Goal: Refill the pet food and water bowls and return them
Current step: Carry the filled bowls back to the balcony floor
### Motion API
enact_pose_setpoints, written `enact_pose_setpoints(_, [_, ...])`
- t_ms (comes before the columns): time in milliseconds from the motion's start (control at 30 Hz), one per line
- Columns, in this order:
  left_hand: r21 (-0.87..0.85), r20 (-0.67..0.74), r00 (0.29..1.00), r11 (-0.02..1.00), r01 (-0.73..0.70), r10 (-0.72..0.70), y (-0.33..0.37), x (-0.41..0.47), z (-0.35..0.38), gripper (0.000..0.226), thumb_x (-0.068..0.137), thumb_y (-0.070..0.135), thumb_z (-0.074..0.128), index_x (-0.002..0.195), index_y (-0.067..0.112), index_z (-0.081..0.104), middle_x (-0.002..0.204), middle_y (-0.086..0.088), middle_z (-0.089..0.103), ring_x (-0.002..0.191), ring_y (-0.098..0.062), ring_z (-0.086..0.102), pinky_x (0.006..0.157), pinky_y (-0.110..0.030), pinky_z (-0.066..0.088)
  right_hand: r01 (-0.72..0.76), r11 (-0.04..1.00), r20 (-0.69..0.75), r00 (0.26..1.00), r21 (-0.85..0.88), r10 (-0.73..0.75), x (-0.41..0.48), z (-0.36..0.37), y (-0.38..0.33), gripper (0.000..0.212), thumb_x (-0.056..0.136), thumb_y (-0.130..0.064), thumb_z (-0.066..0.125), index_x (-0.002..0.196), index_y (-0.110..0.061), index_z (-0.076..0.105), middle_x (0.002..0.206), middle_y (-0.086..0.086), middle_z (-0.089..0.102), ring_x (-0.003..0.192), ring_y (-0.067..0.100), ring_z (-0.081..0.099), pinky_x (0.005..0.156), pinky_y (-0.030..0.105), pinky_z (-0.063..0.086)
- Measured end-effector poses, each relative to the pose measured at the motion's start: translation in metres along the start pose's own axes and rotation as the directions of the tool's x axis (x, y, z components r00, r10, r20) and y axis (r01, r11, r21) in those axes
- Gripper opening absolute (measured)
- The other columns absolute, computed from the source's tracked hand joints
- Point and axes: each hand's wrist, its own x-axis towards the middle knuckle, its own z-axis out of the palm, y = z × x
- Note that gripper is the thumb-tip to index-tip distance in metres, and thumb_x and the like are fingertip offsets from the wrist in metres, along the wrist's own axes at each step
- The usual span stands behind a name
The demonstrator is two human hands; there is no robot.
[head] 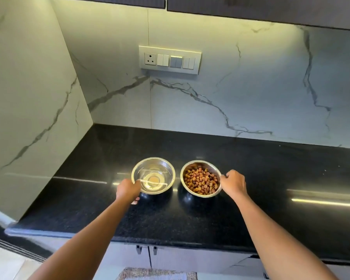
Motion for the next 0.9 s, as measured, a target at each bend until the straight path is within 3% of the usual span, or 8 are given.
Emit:
enact_pose_setpoints(100, [-0.152,0.046,0.994,0.982,0.107,-0.102,-0.004,0.005,0.012,0.03,0.099,0.021,0.05,0.087,0.0,0.067,0.068,-0.015,0.07,0.054,-0.025,0.063,0.048,-0.033,0.059,-0.14,0.985,0.199,0.973,0.103,0.118,0.01,0.009,0.009,0.027,0.102,-0.029,0.061,0.103,-0.005,0.071,0.091,0.014,0.077,0.068,0.023,0.077,0.06,0.036,0.066])
enact_pose_setpoints(233, [-0.229,0.048,0.983,0.956,0.183,-0.176,-0.011,0.016,0.022,0.031,0.099,0.02,0.048,0.093,-0.004,0.066,0.076,-0.02,0.071,0.055,-0.026,0.064,0.052,-0.035,0.058,-0.147,0.972,0.305,0.949,0.185,0.085,0.018,0.013,0.013,0.023,0.107,-0.022,0.052,0.107,-0.007,0.069,0.084,0.014,0.076,0.052,0.015,0.068,0.045,0.025,0.054])
enact_pose_setpoints(567, [-0.324,0.009,0.99,0.936,0.137,-0.142,-0.015,0.02,0.026,0.027,0.099,0.011,0.042,0.1,-0.006,0.063,0.072,-0.019,0.065,0.05,-0.023,0.059,0.044,-0.031,0.051,-0.048,0.961,0.355,0.933,0.271,-0.054,0.03,0.015,0.023,0.029,0.106,-0.019,0.05,0.092,-0.003,0.07,0.066,0.011,0.071,0.049,0.015,0.062,0.049,0.027,0.051])
enact_pose_setpoints(900, [-0.304,-0.075,0.992,0.95,0.078,-0.105,-0.014,0.008,0.025,0.031,0.099,0.009,0.041,0.089,-0.006,0.066,0.065,-0.017,0.068,0.047,-0.019,0.056,0.045,-0.029,0.049,0.015,0.946,0.349,0.928,0.324,-0.134,0.03,0.016,0.003,0.031,0.105,-0.019,0.051,0.089,-0.002,0.071,0.061,0.009,0.069,0.042,0.011,0.059,0.042,0.023,0.047])
